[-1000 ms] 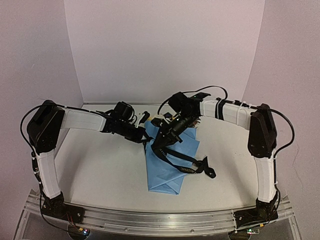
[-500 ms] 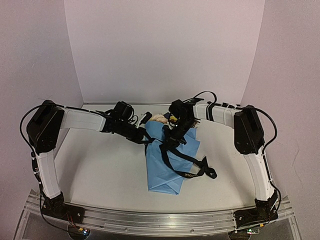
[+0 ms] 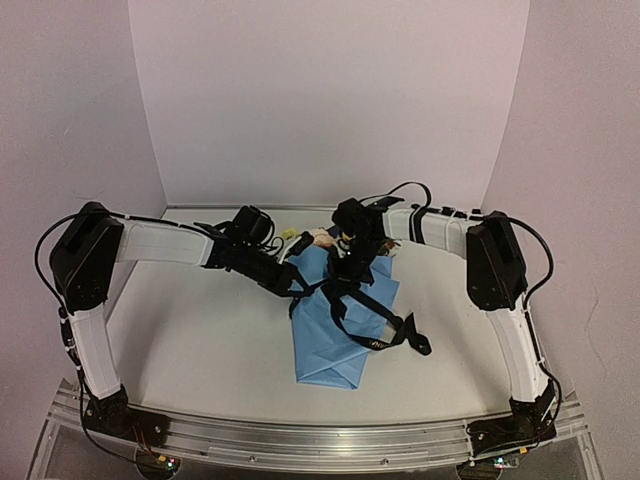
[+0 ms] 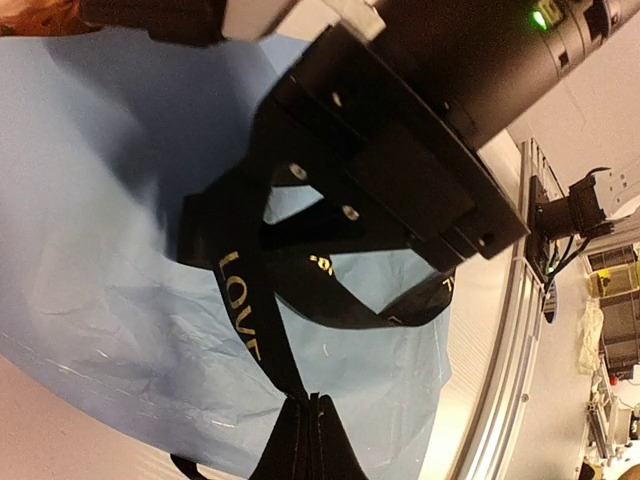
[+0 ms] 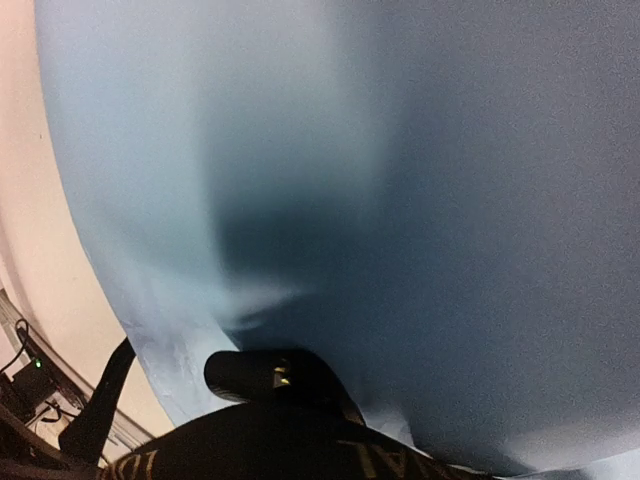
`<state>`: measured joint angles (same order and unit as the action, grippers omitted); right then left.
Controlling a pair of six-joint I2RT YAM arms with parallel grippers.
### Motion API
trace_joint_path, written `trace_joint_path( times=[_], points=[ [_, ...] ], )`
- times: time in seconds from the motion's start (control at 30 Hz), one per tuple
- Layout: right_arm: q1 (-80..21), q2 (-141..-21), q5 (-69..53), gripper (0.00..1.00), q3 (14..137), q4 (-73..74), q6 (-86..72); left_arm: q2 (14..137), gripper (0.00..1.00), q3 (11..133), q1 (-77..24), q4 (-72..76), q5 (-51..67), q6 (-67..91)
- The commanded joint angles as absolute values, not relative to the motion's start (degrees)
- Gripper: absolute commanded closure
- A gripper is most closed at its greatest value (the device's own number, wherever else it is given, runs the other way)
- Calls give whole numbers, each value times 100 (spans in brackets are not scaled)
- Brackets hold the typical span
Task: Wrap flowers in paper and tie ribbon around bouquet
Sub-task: Cross the ribbon with the folded bouquet.
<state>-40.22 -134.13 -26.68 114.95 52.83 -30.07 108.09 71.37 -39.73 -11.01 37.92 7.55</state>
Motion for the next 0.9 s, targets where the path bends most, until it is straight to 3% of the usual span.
trace_joint_path(
  times=[0.0,0.67,0.87],
  points=[
    [-4134,-13019,-2111,95,11127,4908,-2877,10950,100,7181,-4021,-1375,3879,557],
    [-4157,-11666,-2008,62,9682,4147,-2831,11393,100,7745,-4145,-2029,3696,218],
    [-4148,-11326,-1675,58,9263,4146,-2845,11402,99,7881,-4366,-2299,3300,55]
  ],
)
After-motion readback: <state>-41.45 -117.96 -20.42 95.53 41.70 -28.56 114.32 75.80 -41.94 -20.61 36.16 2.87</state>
